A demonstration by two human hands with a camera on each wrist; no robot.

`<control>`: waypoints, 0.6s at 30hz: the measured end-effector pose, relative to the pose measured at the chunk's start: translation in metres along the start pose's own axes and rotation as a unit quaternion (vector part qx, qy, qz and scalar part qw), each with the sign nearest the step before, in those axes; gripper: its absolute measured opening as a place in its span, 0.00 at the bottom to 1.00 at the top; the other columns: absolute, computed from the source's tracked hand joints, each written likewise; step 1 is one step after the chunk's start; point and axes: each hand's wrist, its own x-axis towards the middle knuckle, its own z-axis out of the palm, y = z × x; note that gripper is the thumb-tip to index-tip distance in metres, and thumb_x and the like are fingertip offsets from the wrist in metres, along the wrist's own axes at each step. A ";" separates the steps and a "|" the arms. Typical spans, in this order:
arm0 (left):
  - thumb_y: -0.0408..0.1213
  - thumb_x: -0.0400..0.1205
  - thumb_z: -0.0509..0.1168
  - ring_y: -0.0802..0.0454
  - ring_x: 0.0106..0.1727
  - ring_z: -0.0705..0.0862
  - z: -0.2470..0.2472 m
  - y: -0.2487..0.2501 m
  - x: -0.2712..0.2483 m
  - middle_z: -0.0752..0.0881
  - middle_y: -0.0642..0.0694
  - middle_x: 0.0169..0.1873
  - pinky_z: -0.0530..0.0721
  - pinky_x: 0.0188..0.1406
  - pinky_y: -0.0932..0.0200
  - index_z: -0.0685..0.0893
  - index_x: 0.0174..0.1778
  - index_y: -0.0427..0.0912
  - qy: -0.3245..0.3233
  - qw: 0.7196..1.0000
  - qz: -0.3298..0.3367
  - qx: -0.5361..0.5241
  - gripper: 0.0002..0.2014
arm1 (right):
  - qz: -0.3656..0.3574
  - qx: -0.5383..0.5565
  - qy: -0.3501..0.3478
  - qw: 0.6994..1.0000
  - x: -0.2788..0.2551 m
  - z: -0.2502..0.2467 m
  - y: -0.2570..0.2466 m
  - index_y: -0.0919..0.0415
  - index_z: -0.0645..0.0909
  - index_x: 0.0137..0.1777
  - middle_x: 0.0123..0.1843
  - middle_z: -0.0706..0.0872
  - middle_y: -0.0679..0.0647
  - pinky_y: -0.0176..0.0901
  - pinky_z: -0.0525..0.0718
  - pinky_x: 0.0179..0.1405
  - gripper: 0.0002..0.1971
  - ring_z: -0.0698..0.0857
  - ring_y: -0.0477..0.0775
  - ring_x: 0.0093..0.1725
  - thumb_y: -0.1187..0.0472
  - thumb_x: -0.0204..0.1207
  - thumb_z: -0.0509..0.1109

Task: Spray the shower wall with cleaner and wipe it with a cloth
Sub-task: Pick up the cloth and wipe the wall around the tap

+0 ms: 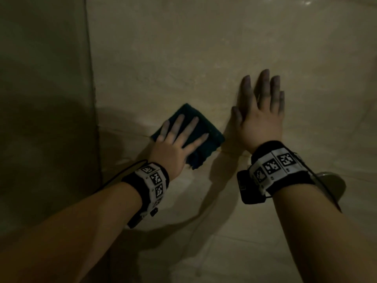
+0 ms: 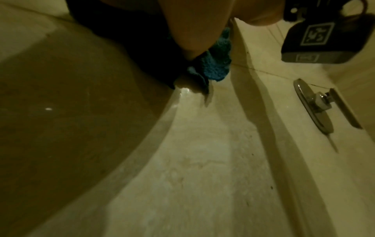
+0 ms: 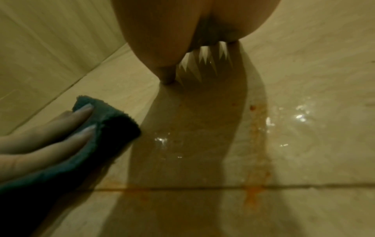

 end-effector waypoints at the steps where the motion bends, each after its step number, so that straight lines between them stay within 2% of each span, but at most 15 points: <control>1: 0.45 0.79 0.51 0.34 0.78 0.56 -0.001 -0.001 -0.001 0.57 0.44 0.80 0.50 0.76 0.36 0.59 0.79 0.57 -0.011 1.000 -0.001 -0.003 0.29 | -0.001 0.003 0.000 1.000 0.000 0.000 0.001 0.47 0.36 0.84 0.85 0.32 0.56 0.54 0.33 0.82 0.33 0.33 0.60 0.84 0.45 0.85 0.50; 3: 0.47 0.78 0.51 0.36 0.79 0.56 -0.008 -0.003 0.003 0.59 0.43 0.81 0.50 0.77 0.38 0.58 0.79 0.58 -0.017 1.000 0.005 -0.001 0.30 | -0.002 0.010 -0.006 1.000 0.001 -0.003 0.004 0.45 0.37 0.83 0.85 0.33 0.54 0.53 0.36 0.82 0.33 0.34 0.58 0.84 0.45 0.85 0.51; 4: 0.48 0.79 0.51 0.37 0.80 0.54 -0.015 -0.004 0.008 0.57 0.43 0.82 0.47 0.78 0.39 0.54 0.81 0.59 -0.020 1.000 0.007 0.009 0.31 | -0.004 0.014 -0.008 1.000 0.001 -0.005 0.006 0.44 0.38 0.83 0.85 0.33 0.53 0.53 0.38 0.83 0.34 0.34 0.57 0.84 0.45 0.84 0.52; 6: 0.48 0.84 0.51 0.38 0.83 0.40 -0.032 -0.005 0.024 0.41 0.46 0.84 0.36 0.80 0.41 0.36 0.80 0.62 -0.058 0.998 0.003 0.033 0.34 | -0.013 0.013 -0.008 1.000 0.001 -0.009 0.011 0.42 0.40 0.83 0.86 0.35 0.50 0.54 0.43 0.83 0.34 0.36 0.56 0.85 0.45 0.84 0.55; 7: 0.48 0.86 0.50 0.38 0.83 0.35 -0.038 -0.005 0.033 0.33 0.47 0.83 0.32 0.80 0.42 0.30 0.79 0.62 -0.069 0.997 -0.001 0.044 0.35 | -0.014 0.005 -0.005 1.000 0.000 -0.010 0.015 0.42 0.40 0.83 0.86 0.35 0.49 0.54 0.44 0.83 0.34 0.37 0.55 0.85 0.45 0.83 0.55; 8: 0.46 0.87 0.50 0.38 0.82 0.32 -0.046 -0.005 0.042 0.30 0.48 0.82 0.31 0.79 0.42 0.29 0.78 0.63 -0.067 0.997 -0.004 0.042 0.35 | -0.008 -0.004 -0.003 1.000 -0.002 -0.010 0.019 0.42 0.39 0.83 0.86 0.35 0.49 0.54 0.43 0.83 0.35 0.37 0.54 0.85 0.44 0.83 0.55; 12: 0.44 0.88 0.48 0.37 0.82 0.32 -0.067 0.002 0.069 0.29 0.46 0.82 0.33 0.80 0.40 0.31 0.79 0.62 -0.032 0.999 -0.001 0.024 0.33 | 0.057 -0.004 0.001 0.998 -0.007 -0.010 0.034 0.45 0.36 0.83 0.85 0.33 0.52 0.54 0.40 0.83 0.36 0.34 0.56 0.84 0.39 0.82 0.51; 18: 0.43 0.87 0.52 0.35 0.82 0.31 -0.057 0.014 0.061 0.29 0.45 0.82 0.28 0.77 0.38 0.27 0.77 0.61 -0.036 0.999 0.004 0.015 0.37 | 0.050 0.000 -0.008 0.999 -0.011 -0.009 0.045 0.46 0.38 0.84 0.86 0.34 0.51 0.55 0.46 0.84 0.35 0.35 0.56 0.85 0.45 0.84 0.54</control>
